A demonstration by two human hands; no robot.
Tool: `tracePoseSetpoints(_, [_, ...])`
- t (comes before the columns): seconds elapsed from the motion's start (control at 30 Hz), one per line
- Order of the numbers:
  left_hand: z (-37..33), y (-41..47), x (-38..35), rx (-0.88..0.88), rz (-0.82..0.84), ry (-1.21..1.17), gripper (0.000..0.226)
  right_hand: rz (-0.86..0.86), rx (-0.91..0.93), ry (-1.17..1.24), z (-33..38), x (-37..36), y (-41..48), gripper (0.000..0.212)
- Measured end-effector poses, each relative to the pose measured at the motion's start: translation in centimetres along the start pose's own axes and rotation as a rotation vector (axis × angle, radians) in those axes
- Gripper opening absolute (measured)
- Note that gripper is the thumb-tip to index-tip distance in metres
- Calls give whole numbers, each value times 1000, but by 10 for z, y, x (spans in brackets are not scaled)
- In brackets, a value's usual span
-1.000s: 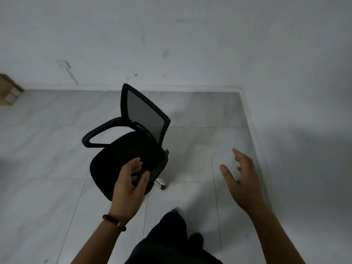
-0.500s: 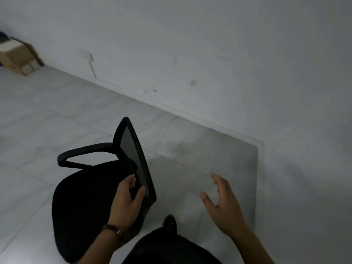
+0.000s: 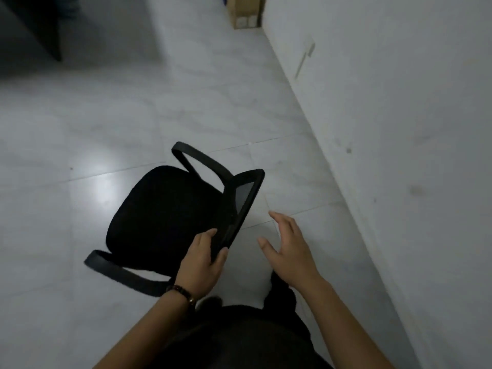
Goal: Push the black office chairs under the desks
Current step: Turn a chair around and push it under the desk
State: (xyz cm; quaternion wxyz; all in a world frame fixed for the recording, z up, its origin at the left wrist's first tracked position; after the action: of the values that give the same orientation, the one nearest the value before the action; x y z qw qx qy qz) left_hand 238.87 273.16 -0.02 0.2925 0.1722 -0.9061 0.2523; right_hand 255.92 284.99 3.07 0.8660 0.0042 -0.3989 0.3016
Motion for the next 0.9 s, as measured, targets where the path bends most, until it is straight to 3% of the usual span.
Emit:
tracePoseSetpoints(0.2, [18,-31,-34,466,-168,-40,50,365,425,-364,9,-33,84,58])
tracePoseSetpoints(0.3, [15,-39,-55,561,-256,-41,57,512,515,-541,0,-44,115,64])
tracePoseSetpoints(0.4, [18,-31,-73,669,-210,49,67,614,557,-714,-16,-55,136,73])
tracePoseSetpoints(0.47, [21,-26,-76,707,-199,166,69,643,578,-747,-19,-60,141,74])
tracePoseSetpoints(0.63, [39,-27,-58,747,-300,197,63,710,624,-756,0,-83,143,72])
tracePoseSetpoints(0.9, [120,-11,36,780,-347,285,60,702,753,-730,86,-163,178,65])
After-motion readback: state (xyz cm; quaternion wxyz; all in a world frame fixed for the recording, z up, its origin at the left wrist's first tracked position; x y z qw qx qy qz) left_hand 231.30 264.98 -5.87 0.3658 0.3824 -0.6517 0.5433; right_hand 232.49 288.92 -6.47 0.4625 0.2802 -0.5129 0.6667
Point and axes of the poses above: each hand's wrist, its own y-axis towards the middle knuckle, its own x-axis out of the back of the hand, z = x × y, the point moved 5 cm from there along y, towards the middle knuckle, and after that the axes turned 1 degree about -z, right-handed, at the moved point
